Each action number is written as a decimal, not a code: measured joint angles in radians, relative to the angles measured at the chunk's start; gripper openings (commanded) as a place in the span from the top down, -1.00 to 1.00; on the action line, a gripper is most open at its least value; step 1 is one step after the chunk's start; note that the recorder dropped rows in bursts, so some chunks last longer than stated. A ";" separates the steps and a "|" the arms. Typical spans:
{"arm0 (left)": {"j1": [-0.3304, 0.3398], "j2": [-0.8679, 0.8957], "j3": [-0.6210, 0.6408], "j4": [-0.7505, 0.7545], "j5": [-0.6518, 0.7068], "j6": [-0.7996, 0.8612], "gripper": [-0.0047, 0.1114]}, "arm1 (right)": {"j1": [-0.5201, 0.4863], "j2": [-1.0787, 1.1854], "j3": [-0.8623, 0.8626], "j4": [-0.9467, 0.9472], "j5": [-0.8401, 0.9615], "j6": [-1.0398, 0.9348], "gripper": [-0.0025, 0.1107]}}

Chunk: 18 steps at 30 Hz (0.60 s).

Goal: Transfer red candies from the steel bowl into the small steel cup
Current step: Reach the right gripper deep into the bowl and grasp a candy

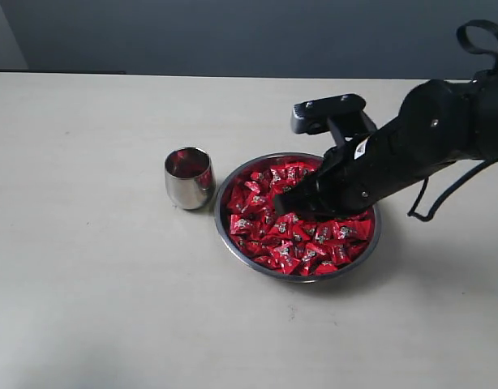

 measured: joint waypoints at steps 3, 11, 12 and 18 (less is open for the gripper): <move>0.000 0.000 0.000 0.000 0.000 0.000 0.91 | 0.021 0.018 -0.012 0.006 0.005 -0.007 0.43; 0.000 0.000 0.000 0.000 0.000 0.000 0.91 | 0.024 0.104 -0.156 -0.002 0.098 -0.011 0.43; 0.000 0.000 0.000 0.000 0.000 0.000 0.91 | 0.024 0.115 -0.173 -0.009 0.108 -0.011 0.43; 0.000 0.000 0.000 0.000 0.000 0.000 0.91 | 0.024 0.204 -0.239 -0.034 0.170 -0.015 0.43</move>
